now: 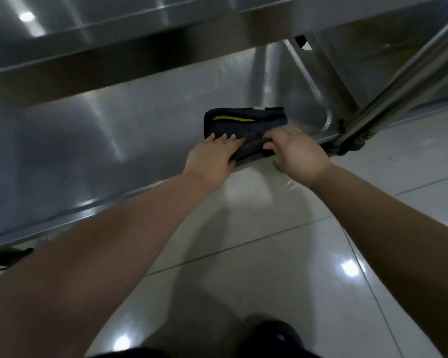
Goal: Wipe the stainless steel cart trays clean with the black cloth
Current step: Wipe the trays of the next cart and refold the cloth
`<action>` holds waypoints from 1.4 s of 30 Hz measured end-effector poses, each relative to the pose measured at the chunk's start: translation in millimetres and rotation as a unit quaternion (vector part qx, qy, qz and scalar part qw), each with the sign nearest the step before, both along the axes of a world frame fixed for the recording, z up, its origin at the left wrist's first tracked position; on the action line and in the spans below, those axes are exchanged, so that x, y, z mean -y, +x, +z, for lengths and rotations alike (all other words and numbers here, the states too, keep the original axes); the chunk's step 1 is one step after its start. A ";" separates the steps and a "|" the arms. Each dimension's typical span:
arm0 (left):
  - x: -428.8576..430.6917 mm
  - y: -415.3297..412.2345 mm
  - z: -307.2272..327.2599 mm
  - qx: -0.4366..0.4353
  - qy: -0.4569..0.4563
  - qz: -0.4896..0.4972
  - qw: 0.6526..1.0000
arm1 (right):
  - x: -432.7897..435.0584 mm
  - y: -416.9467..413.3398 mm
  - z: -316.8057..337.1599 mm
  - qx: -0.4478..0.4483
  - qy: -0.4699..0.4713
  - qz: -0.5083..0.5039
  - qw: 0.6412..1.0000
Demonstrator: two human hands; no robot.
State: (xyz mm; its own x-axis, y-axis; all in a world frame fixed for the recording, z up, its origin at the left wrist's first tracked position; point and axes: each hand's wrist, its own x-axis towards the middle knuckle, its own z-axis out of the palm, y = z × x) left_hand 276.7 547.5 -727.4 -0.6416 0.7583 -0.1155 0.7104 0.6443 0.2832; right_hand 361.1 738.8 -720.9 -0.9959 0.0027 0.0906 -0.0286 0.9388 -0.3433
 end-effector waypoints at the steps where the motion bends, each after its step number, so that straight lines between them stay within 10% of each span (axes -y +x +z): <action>1: 1.3 3.1 7.9 -0.003 0.002 0.007 1.000 | 0.5 3.0 8.5 0.012 0.000 -0.002 1.000; 11: 2.6 33.3 107.6 0.054 0.048 0.012 0.997 | 16.3 40.0 94.5 0.037 -0.066 -0.137 0.988; 21: -2.3 97.7 325.2 0.133 0.165 0.017 0.977 | 30.8 129.4 319.9 0.014 -0.122 -0.226 0.966; 30: -34.8 120.1 559.6 0.009 0.180 -0.155 0.971 | 13.0 177.6 554.1 -0.061 -0.029 -0.248 0.966; 42: 52.2 74.3 768.7 -0.083 0.261 -0.068 0.959 | 69.6 119.7 775.7 -0.165 0.045 -0.149 0.974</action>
State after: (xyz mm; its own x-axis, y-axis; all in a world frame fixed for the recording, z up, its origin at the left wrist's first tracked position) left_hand 350.9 495.3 41.3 -0.5090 0.7635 0.3975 0.8412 0.3433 0.4178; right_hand 480.7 669.2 54.8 -0.8688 0.2644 0.4187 0.1551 0.9483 -0.2771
